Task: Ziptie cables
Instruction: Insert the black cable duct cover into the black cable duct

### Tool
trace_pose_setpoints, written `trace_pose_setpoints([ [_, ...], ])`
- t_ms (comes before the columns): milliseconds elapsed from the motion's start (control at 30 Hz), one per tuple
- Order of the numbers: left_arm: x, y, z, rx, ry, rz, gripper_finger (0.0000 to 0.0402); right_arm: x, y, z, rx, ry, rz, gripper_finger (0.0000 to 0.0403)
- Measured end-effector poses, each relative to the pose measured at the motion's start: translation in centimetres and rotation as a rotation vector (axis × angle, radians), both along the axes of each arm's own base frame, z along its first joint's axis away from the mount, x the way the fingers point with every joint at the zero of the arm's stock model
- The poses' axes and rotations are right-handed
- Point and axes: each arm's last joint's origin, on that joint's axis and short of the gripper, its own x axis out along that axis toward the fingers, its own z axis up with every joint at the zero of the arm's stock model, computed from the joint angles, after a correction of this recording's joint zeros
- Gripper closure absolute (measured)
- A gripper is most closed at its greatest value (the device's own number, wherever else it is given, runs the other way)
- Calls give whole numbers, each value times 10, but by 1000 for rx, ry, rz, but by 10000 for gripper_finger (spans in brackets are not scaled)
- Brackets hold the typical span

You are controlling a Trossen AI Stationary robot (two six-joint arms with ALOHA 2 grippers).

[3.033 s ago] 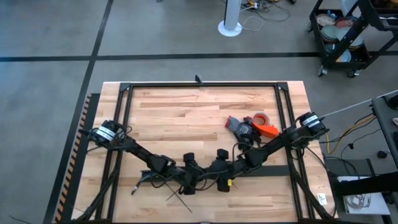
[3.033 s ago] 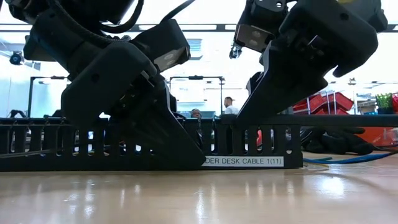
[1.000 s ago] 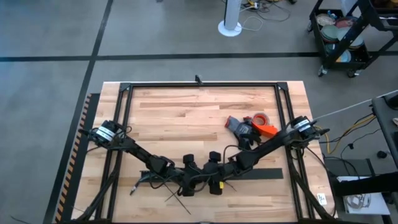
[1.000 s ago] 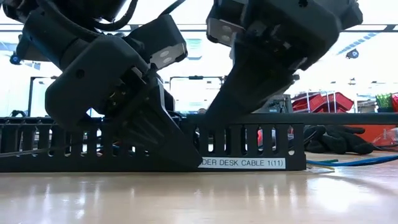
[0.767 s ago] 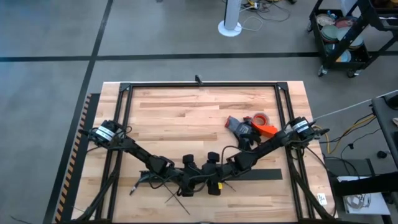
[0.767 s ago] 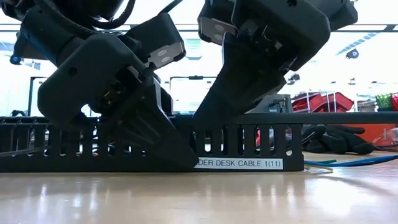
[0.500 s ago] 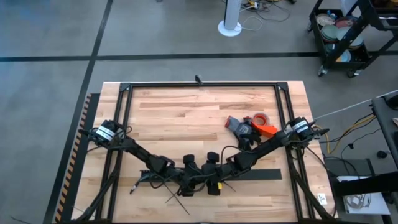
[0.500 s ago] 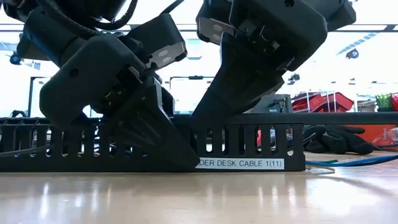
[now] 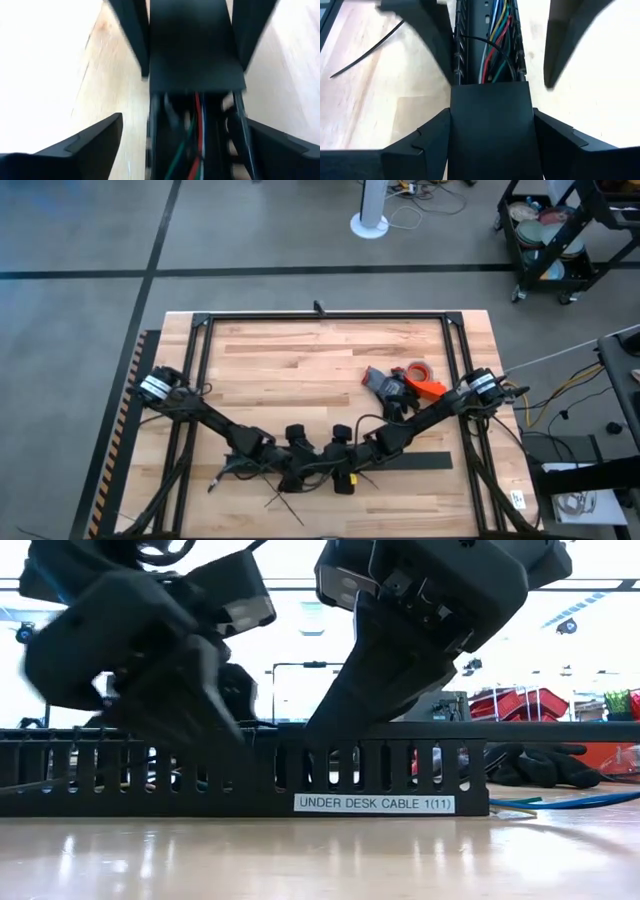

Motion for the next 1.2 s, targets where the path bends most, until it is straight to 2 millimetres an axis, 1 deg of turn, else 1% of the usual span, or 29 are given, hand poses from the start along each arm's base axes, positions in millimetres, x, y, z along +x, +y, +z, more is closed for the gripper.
trace_pose_setpoints([
  [100,-12,-3,-1,-12,14,-3,51,0,0,0,2,4,4,184],
  [233,-31,-7,-9,2,35,-3,51,-1,0,-1,3,8,6,178],
  [367,-45,-12,-16,30,-14,8,52,-1,0,-1,4,9,7,185],
  [467,-52,-14,-20,49,-77,32,52,-1,0,-1,6,10,7,185],
  [567,-53,-12,-22,37,-99,45,56,-1,1,-1,17,10,14,180],
  [633,-54,-12,-24,30,-96,50,71,-1,1,-1,15,8,18,181],
  [700,-53,-13,-26,22,-90,44,99,-1,1,-1,14,7,20,185],
  [833,-53,-13,-26,14,-87,37,174,-1,0,-1,13,7,19,183],
  [900,-53,-13,-26,15,-88,36,196,-1,0,-1,12,7,19,178],
  [1100,-54,-13,-26,15,-87,39,197,0,1,0,17,-5,22,185],
  [1200,-54,-13,-26,10,-84,42,182,1,1,1,19,-9,30,185],
])
